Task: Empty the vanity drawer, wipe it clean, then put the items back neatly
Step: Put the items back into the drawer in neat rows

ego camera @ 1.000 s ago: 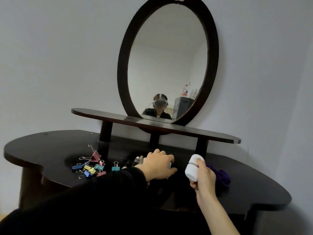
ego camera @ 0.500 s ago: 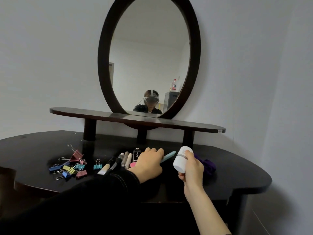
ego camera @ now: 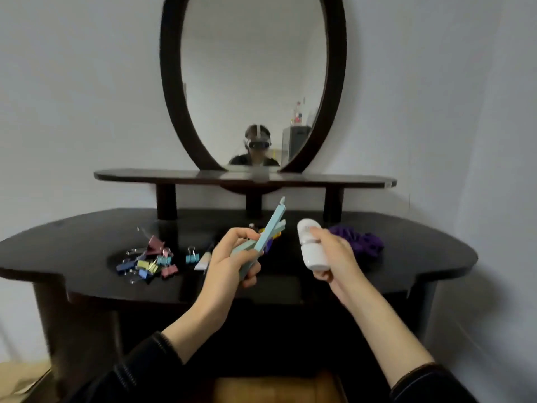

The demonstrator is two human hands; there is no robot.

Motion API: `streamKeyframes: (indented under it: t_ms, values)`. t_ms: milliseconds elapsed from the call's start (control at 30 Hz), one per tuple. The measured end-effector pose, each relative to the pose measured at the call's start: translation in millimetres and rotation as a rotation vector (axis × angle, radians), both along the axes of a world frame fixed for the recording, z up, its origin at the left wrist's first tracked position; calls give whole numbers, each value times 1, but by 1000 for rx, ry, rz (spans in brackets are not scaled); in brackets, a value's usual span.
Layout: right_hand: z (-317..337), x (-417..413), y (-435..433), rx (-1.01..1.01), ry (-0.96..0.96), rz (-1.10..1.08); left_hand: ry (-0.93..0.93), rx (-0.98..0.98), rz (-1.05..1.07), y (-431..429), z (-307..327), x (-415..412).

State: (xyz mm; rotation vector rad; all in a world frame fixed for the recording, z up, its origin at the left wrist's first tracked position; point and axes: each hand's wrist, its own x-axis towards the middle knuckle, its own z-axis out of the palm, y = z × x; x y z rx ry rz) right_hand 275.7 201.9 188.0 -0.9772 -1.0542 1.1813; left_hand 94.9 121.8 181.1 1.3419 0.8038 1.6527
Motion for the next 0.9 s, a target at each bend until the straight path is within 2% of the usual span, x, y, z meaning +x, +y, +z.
streamKeyframes:
  t_ms: [133, 233, 400, 533, 667, 800, 900]
  values:
    - [-10, -6, -55, 187, -69, 141, 4, 65, -91, -59, -30, -22]
    - [-40, -8, -110, 253, -84, 369, 69, 101, -58, -104, -62, -39]
    - [-140, -18, -162, -1, -296, 504, 152, -54, 92, -158, -139, -66]
    - [-216, -31, -152, -322, -648, 616, 278, -244, 100, -173, -191, -87]
    - [-265, -60, -137, -410, -885, 726, 280, -450, 116, -155, -216, -98]
    - [-297, -83, -134, -509, -1039, 775, 505, -510, 213, -135, -239, -96]
    - [-312, -89, -136, -567, -1067, 798, 628, -575, 207, -135, -254, -95]
